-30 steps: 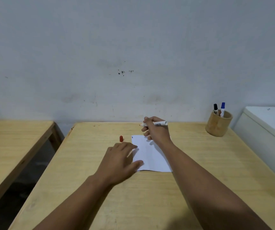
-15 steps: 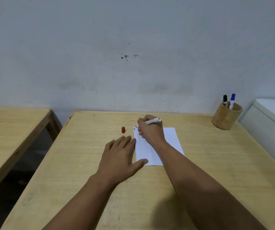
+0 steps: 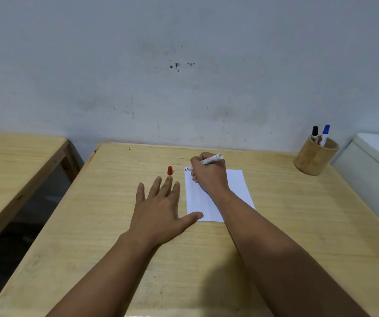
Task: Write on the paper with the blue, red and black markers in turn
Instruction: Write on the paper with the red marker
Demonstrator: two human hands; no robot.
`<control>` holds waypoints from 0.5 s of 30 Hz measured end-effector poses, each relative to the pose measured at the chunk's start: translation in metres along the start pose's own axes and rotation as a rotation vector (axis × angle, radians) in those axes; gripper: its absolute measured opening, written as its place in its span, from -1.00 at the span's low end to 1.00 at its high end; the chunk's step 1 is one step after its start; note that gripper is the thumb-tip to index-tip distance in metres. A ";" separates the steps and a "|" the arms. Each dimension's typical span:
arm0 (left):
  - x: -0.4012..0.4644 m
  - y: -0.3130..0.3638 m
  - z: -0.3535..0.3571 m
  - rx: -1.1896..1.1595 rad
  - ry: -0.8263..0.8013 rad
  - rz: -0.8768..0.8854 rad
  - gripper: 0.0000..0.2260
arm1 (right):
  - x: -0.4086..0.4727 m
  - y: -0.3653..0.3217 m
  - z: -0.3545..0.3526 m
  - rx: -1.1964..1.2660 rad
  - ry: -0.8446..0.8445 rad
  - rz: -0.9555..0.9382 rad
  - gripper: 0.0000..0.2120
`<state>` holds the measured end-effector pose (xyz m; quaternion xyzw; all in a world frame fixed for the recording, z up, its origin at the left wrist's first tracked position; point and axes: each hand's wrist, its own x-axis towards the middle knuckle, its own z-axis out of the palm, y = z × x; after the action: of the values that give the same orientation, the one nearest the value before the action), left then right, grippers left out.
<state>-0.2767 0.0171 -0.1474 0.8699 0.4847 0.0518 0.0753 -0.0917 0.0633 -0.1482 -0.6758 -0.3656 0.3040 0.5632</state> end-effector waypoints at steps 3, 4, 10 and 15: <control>0.000 0.000 0.000 -0.008 0.007 0.001 -0.01 | 0.000 0.000 0.000 -0.018 0.002 0.004 -0.71; 0.000 0.000 0.000 -0.008 0.007 0.001 -0.01 | 0.000 0.000 0.001 -0.024 0.003 0.007 -0.71; 0.000 -0.001 0.000 -0.002 0.010 0.005 -0.01 | 0.001 -0.002 0.002 -0.027 0.001 0.030 -0.73; -0.003 0.002 -0.004 -0.055 0.028 0.003 -0.02 | 0.005 -0.005 -0.002 0.150 0.018 0.069 -0.71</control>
<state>-0.2767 0.0139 -0.1436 0.8673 0.4830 0.0771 0.0923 -0.0878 0.0673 -0.1428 -0.6466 -0.3132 0.3436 0.6047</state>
